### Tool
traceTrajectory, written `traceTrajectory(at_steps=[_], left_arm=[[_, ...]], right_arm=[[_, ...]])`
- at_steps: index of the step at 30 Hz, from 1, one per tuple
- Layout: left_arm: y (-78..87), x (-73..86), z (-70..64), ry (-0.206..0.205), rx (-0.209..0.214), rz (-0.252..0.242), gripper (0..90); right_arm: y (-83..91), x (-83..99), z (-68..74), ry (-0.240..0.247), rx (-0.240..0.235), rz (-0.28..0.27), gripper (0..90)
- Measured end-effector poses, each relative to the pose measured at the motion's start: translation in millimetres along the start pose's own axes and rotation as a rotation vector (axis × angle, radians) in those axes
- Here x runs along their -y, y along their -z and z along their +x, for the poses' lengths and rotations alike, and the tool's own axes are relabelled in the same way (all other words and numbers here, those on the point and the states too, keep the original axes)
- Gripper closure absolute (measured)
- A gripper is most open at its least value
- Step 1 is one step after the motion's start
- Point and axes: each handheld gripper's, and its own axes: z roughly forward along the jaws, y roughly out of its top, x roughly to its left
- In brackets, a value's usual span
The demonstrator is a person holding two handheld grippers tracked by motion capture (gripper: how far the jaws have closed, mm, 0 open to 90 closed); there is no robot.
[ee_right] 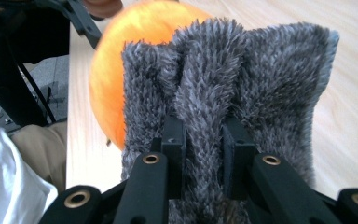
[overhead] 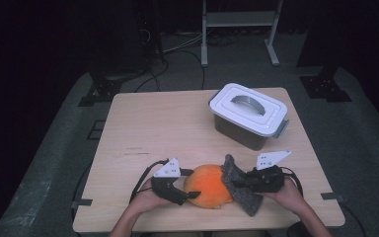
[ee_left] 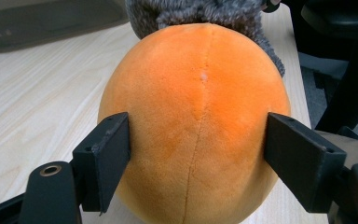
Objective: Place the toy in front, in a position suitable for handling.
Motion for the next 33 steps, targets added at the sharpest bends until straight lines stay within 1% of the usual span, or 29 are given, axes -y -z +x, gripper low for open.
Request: traceTrajectory(at_steps=[1,2,4,5,8,10,11,12,15,16,17,18,19,20,21,22,23,24,25,26,27,28,30,31,32,33], left_arm=[[0.0,0.0,0.0,0.0,0.0,0.0,23.2],[0.3,0.0,0.2,0.001,-0.001,0.001,23.2],[0.5,0.1,0.3,0.001,-0.001,0.002,23.3],[0.5,0.0,0.3,0.001,-0.001,0.002,23.2],[-0.2,-2.3,-0.4,-0.01,-0.003,-0.002,23.2],[-1.6,-5.8,-1.4,-0.018,-0.002,-0.004,23.2],[-1.6,-5.8,-1.4,-0.018,-0.002,-0.004,23.1],[-1.9,-7.0,-1.9,-0.02,-0.002,-0.005,23.1],[-0.8,-7.0,-1.8,-0.021,-0.002,-0.006,22.4],[0.2,-6.3,-1.4,-0.013,0.0,-0.01,20.8],[2.4,-5.3,0.7,0.003,-0.002,-0.016,19.3],[2.4,-5.3,0.7,0.003,-0.002,-0.016,17.4],[2.9,-4.6,1.7,0.018,-0.006,-0.018,17.4],[2.8,-3.4,4.3,0.038,-0.01,-0.01,12.6],[2.8,-3.4,4.3,0.038,-0.01,-0.01,11.2],[-0.5,-1.9,6.3,0.074,0.01,-0.007,10.3],[-0.5,-1.9,6.3,0.074,0.01,-0.007,10.0],[-6.7,-1.4,6.1,0.088,0.038,0.014,9.7],[-6.7,-1.4,6.1,0.088,0.038,0.014,10.0],[-10.6,-1.6,4.7,0.078,0.053,0.021,12.4],[-10.6,-1.6,4.7,0.078,0.053,0.021,16.1],[-9.4,-4.1,2.6,0.04,0.031,0.024,23.1],[-6.9,-7.2,1.0,-0.009,0.012,0.025,31.4],[-6.9,-7.2,1.0,-0.009,0.012,0.025,34.5],[-4.3,-9.9,0.5,-0.044,-0.017,0.02,36.7],[-3.3,-10.7,0.6,-0.053,-0.031,0.015,37.6]], right_arm=[[0.0,0.0,0.0,0.0,0.0,0.0,73.6],[2.9,2.1,-1.4,-0.004,0.013,0.017,73.6],[4.0,2.3,-1.5,-0.003,0.016,0.017,73.7],[8.9,-1.1,0.2,0.002,0.022,0.002,73.7],[13.0,-13.1,4.4,0.026,0.016,-0.04,73.7],[12.0,-22.1,7.9,0.051,0.008,-0.05,73.7],[12.0,-22.1,7.9,0.051,0.008,-0.05,73.7],[6.7,-31.8,12.5,0.077,-0.003,-0.048,73.7],[0.8,-35.9,14.3,0.098,-0.004,-0.024,73.7],[-4.1,-34.6,14.6,0.101,-0.008,-0.01,73.7],[-5.1,-32.9,14.4,0.098,-0.009,-0.01,73.7],[-5.1,-32.9,14.4,0.098,-0.009,-0.01,73.7],[-5.4,-30.9,14.1,0.093,-0.01,-0.013,73.7],[-4.3,-26.0,13.1,0.082,-0.011,-0.012,73.7],[-4.3,-26.0,13.1,0.082,-0.011,-0.012,73.7],[-2.9,-20.4,12.1,0.067,-0.013,-0.013,73.7],[-2.9,-20.4,12.1,0.067,-0.013,-0.013,73.7],[-1.5,-15.7,11.4,0.056,-0.017,-0.015,73.7],[-1.5,-15.7,11.4,0.056,-0.017,-0.015,73.7],[-0.3,-12.9,11.1,0.051,-0.018,-0.012,73.7],[-0.3,-12.9,11.1,0.051,-0.018,-0.012,73.7],[0.5,-12.5,11.9,0.052,-0.013,-0.009,73.8],[1.2,-14.7,12.5,0.06,-0.012,-0.008,74.0],[1.7,-17.1,13.1,0.065,-0.013,-0.008,74.1],[2.2,-20.2,13.8,0.071,-0.011,-0.009,74.1],[2.8,-23.8,14.5,0.08,0.001,-0.011,74.1]])
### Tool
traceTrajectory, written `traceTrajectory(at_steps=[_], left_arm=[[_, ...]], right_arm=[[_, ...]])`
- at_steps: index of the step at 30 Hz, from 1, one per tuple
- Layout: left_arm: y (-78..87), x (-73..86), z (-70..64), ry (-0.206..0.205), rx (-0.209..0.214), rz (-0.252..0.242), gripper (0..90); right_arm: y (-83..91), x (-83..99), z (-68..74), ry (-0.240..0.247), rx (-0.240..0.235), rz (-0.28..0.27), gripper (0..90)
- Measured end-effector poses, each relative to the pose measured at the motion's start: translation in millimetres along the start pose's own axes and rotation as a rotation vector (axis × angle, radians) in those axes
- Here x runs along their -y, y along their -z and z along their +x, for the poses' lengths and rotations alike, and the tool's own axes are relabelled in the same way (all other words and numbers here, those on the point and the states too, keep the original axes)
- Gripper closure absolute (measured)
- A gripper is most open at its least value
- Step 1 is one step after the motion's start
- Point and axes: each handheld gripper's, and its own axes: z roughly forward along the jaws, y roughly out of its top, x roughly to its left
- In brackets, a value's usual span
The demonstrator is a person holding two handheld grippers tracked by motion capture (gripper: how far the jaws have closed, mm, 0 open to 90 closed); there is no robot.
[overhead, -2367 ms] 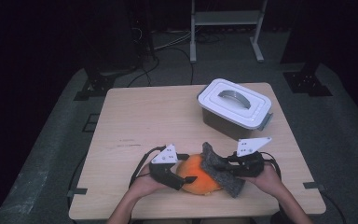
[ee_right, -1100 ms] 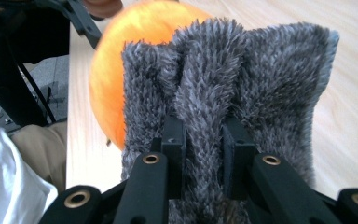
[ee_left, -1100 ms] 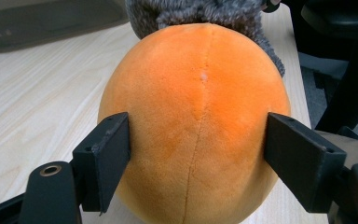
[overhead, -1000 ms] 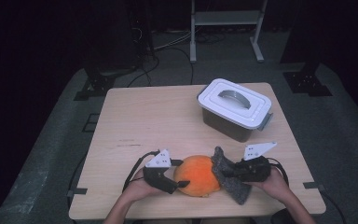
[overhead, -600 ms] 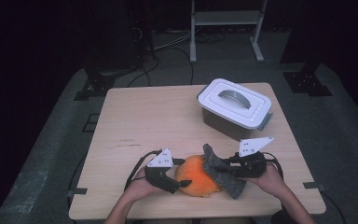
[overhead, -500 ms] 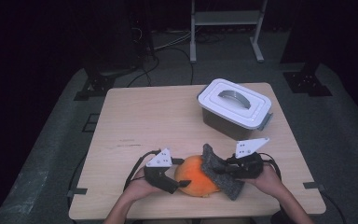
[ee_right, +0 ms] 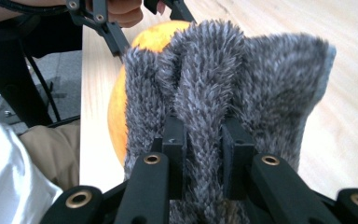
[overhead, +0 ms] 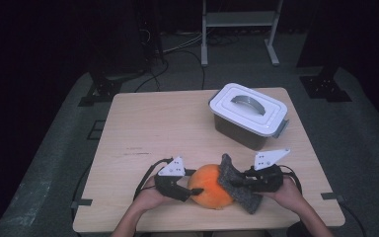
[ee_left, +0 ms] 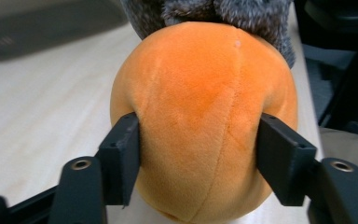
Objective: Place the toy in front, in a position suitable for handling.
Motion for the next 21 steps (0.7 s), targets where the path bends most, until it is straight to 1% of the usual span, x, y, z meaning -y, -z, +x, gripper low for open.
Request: traceTrajectory(at_steps=[1,2,4,5,6,7,9,11,13,15,16,17,19,20,21], left_arm=[[0.0,0.0,0.0,0.0,0.0,0.0,38.4],[2.5,-2.9,1.2,-0.021,-0.028,-0.016,38.8],[4.0,-5.0,1.5,-0.035,-0.038,-0.014,38.9],[4.0,-5.0,1.5,-0.035,-0.038,-0.014,38.8],[5.1,-5.1,1.3,-0.044,-0.045,-0.005,38.5],[5.4,-4.3,1.2,-0.043,-0.047,-0.004,38.3],[6.3,-1.3,0.5,-0.034,-0.044,-0.011,37.9],[7.0,0.5,-0.1,-0.032,-0.043,-0.016,37.7],[7.4,0.9,-0.6,-0.03,-0.044,-0.018,37.6],[7.2,0.5,-0.8,-0.029,-0.042,-0.022,37.4],[7.1,-0.2,-0.7,-0.03,-0.041,-0.024,37.3],[6.7,-1.1,-0.7,-0.032,-0.041,-0.026,37.3],[5.1,-5.4,-1.8,-0.04,-0.039,-0.033,36.9],[5.1,-5.4,-1.8,-0.04,-0.039,-0.033,36.7],[4.7,-6.8,-2.1,-0.044,-0.039,-0.035,36.7]], right_arm=[[0.0,0.0,0.0,0.0,0.0,0.0,74.1],[0.5,-8.1,0.0,0.013,0.007,-0.018,74.1],[-0.7,-17.5,1.2,0.031,0.007,-0.034,74.1],[-1.8,-20.7,1.7,0.04,0.009,-0.037,74.1],[-4.1,-24.5,2.3,0.05,0.008,-0.035,74.1],[-6.5,-26.1,2.5,0.057,0.011,-0.026,74.1],[-11.0,-25.0,1.7,0.059,0.007,-0.01,74.1],[-12.1,-20.8,-0.9,0.048,0.004,-0.01,74.1],[-9.9,-14.1,-3.6,0.034,0.015,-0.003,74.1],[-8.8,-12.0,-4.2,0.031,0.021,0.003,74.1],[-4.8,-8.8,-4.2,0.025,0.035,0.012,74.1],[-4.8,-8.8,-4.2,0.025,0.035,0.012,74.1],[-0.9,-15.9,0.3,0.048,0.041,0.009,74.1],[-0.9,-15.9,0.3,0.048,0.041,0.009,74.1],[-0.4,-20.3,2.0,0.058,0.037,0.004,74.1]])
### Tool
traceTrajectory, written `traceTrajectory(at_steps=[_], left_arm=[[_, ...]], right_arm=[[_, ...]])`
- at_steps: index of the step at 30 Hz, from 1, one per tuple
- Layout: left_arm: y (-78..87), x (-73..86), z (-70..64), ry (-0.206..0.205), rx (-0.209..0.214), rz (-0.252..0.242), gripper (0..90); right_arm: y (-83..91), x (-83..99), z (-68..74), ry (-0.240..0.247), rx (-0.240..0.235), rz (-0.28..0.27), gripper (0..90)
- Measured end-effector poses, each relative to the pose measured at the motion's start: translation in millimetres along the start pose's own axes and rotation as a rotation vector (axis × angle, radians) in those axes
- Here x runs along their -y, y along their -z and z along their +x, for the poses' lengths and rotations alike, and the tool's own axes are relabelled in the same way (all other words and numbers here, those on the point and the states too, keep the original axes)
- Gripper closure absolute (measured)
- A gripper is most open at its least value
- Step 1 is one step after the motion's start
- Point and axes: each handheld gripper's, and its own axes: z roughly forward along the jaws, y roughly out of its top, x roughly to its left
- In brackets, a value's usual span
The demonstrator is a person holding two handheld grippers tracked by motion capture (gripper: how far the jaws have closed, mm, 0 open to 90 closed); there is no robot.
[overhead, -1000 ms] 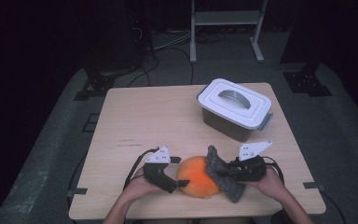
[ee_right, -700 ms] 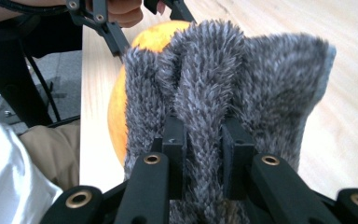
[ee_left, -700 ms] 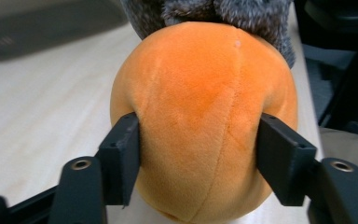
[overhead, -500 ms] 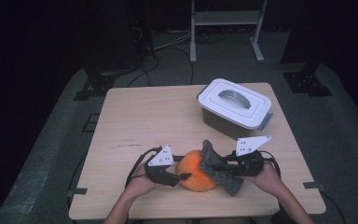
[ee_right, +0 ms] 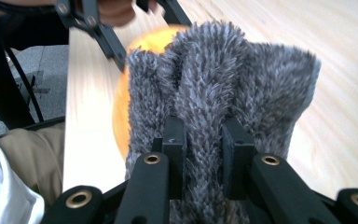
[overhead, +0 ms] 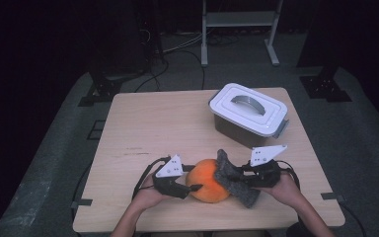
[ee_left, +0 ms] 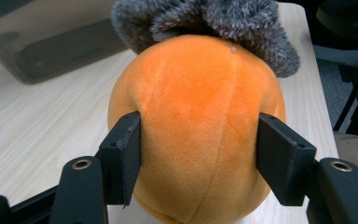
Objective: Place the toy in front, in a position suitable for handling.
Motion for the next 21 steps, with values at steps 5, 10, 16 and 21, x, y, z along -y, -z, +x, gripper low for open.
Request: traceTrajectory(at_steps=[5,10,16,21], left_arm=[[-0.9,-1.2,-0.5,0.006,0.002,-0.002,31.7],[2.6,1.6,2.3,0.058,0.015,-0.023,18.3],[-5.6,1.4,0.8,0.056,-0.012,0.011,30.8],[-3.9,-6.8,-1.8,0.044,-0.018,-0.002,37.7]], right_arm=[[-8.4,-17.2,3.8,0.047,-0.004,0.011,74.1],[-12.0,-7.6,-2.3,0.021,-0.003,0.015,74.1],[-2.9,-5.1,-5.8,0.011,0.03,0.026,74.2],[0.4,-24.6,3.1,0.067,0.018,0.006,74.3]])
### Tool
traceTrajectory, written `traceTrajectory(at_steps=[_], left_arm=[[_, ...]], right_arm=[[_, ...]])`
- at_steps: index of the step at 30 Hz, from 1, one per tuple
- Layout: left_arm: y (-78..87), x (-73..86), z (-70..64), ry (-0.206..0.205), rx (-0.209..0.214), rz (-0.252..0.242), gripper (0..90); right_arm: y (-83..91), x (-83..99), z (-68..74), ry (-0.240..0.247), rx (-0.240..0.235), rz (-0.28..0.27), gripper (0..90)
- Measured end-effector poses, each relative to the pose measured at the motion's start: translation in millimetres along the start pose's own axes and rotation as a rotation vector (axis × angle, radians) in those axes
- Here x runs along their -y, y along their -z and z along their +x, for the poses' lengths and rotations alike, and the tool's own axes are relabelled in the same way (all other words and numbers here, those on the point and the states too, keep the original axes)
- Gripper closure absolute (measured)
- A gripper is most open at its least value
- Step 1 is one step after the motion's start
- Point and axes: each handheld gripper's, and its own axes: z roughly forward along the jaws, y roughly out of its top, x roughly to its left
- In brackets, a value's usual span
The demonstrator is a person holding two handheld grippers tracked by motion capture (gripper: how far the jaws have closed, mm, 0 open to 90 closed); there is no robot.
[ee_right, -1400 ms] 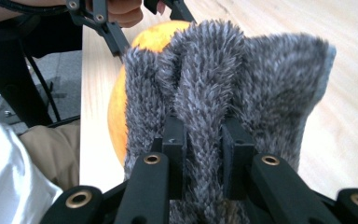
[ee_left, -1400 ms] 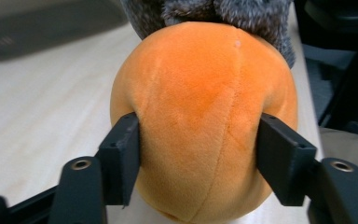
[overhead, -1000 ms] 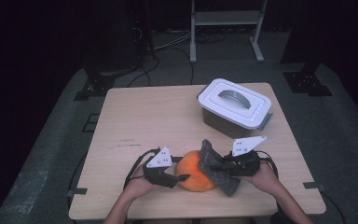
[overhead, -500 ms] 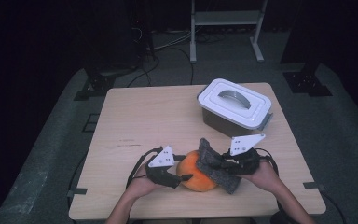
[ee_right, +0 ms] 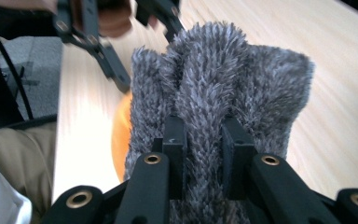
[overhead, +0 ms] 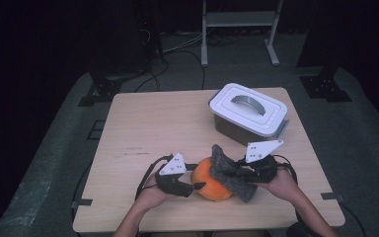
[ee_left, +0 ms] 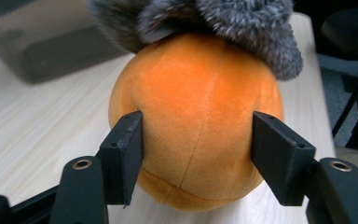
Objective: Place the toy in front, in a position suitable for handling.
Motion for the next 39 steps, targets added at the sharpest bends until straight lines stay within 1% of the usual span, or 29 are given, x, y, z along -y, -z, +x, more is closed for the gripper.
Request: traceTrajectory(at_steps=[1,2,3,6,9,10,11,12,13,14,15,16,17,18,19,20,21,22,25,26,28,30,31,32,33,35,36,37,39], left_arm=[[-1.5,-6.3,-3.4,-0.01,0.004,-0.01,37.7],[-2.8,-9.7,-4.7,-0.023,0.002,-0.01,37.7],[-3.2,-11.1,-5.2,-0.028,0.002,-0.003,37.6],[-3.5,-10.6,-3.7,-0.032,-0.001,0.006,37.1],[-3.3,-6.9,-2.8,-0.018,0.004,-0.005,35.5],[-3.3,-6.9,-2.8,-0.018,0.004,-0.005,33.0],[-3.4,-6.2,-2.5,-0.011,0.009,-0.021,29.6],[-4.1,-6.3,-2.3,0.006,0.014,-0.034,29.6],[-7.3,-7.6,-1.5,0.039,0.018,-0.038,20.4],[-7.3,-7.6,-1.5,0.039,0.018,-0.038,19.6],[-10.6,-8.8,-1.9,0.036,0.015,-0.022,20.4],[-10.6,-8.8,-1.9,0.036,0.015,-0.022,23.7],[-11.7,-9.5,-2.7,0.025,0.011,-0.019,23.7],[-11.8,-10.6,-3.8,0.02,0.011,-0.017,29.8],[-11.7,-11.8,-4.8,0.007,0.012,-0.014,29.8],[-11.9,-14.7,-6.8,-0.006,0.011,-0.013,31.5],[-11.9,-14.7,-6.8,-0.006,0.011,-0.013,31.6],[-12.4,-17.6,-9.2,-0.015,0.023,-0.025,32.0],[-13.7,-20.2,-11.6,-0.032,0.023,-0.016,32.3],[-13.9,-19.5,-10.7,-0.038,0.018,-0.001,32.3],[-13.0,-16.1,-8.7,-0.021,0.019,-0.002,32.4],[-12.5,-14.9,-7.9,-0.019,0.02,0.001,32.3],[-11.2,-11.6,-6.5,-0.013,0.016,0.005,32.3],[-11.2,-11.6,-6.5,-0.013,0.016,0.005,32.3],[-9.4,-8.2,-5.4,-0.006,0.016,0.01,32.2],[-8.8,-6.2,-4.6,0.003,0.016,0.01,32.1],[-8.0,-5.3,-3.7,0.004,0.018,0.015,31.6],[-7.1,-4.8,-2.3,0.016,0.024,0.011,29.6],[-6.8,-5.4,-1.9,0.022,0.028,0.012,26.2]], right_arm=[[-1.1,-7.0,2.2,0.025,-0.003,-0.006,74.3],[-2.2,-10.9,3.9,0.036,-0.003,-0.005,74.3],[-4.4,-16.5,6.0,0.054,-0.007,0.0,74.3],[-8.8,-20.8,6.6,0.081,-0.001,0.026,74.3],[-7.9,-15.3,3.5,0.064,0.001,0.028,74.3],[-7.9,-15.3,3.5,0.064,0.001,0.028,74.3],[-6.8,-8.1,1.8,0.041,0.002,0.023,74.4],[-6.8,-8.1,1.8,0.041,0.002,0.023,74.4],[-5.9,-2.8,0.7,0.025,-0.001,0.012,74.5],[-5.4,-1.5,0.4,0.021,-0.002,0.009,74.5],[-4.3,-0.3,0.1,0.015,-0.001,0.007,74.5],[-4.3,-0.3,0.1,0.015,-0.001,0.007,74.5],[-3.6,-0.1,-0.2,0.017,0.002,0.008,74.5],[-1.6,-1.8,-0.1,0.026,0.007,0.021,74.6],[-1.6,-1.8,-0.1,0.026,0.007,0.021,74.6],[0.2,-7.2,2.4,0.046,0.012,0.028,74.6],[0.2,-7.2,2.4,0.046,0.012,0.028,74.6],[1.2,-14.5,5.6,0.065,0.011,0.016,74.6],[-2.2,-23.2,10.0,0.096,0.004,0.022,74.6],[-4.2,-23.6,10.1,0.104,0.004,0.028,74.6],[-4.9,-21.6,8.4,0.091,-0.003,0.031,74.6],[-4.2,-18.8,6.2,0.077,-0.005,0.026,74.6],[-1.2,-12.9,1.5,0.056,0.004,0.026,74.6],[-1.2,-12.9,1.5,0.056,0.004,0.026,74.6],[2.4,-5.0,-4.1,0.03,0.02,0.032,74.6],[3.5,-1.6,-6.3,0.019,0.025,0.035,74.6],[4.7,4.0,-9.4,-0.006,0.026,0.035,74.6],[4.5,10.9,-11.6,-0.037,0.017,0.031,74.6],[3.9,13.0,-11.6,-0.042,0.013,0.024,74.6]])
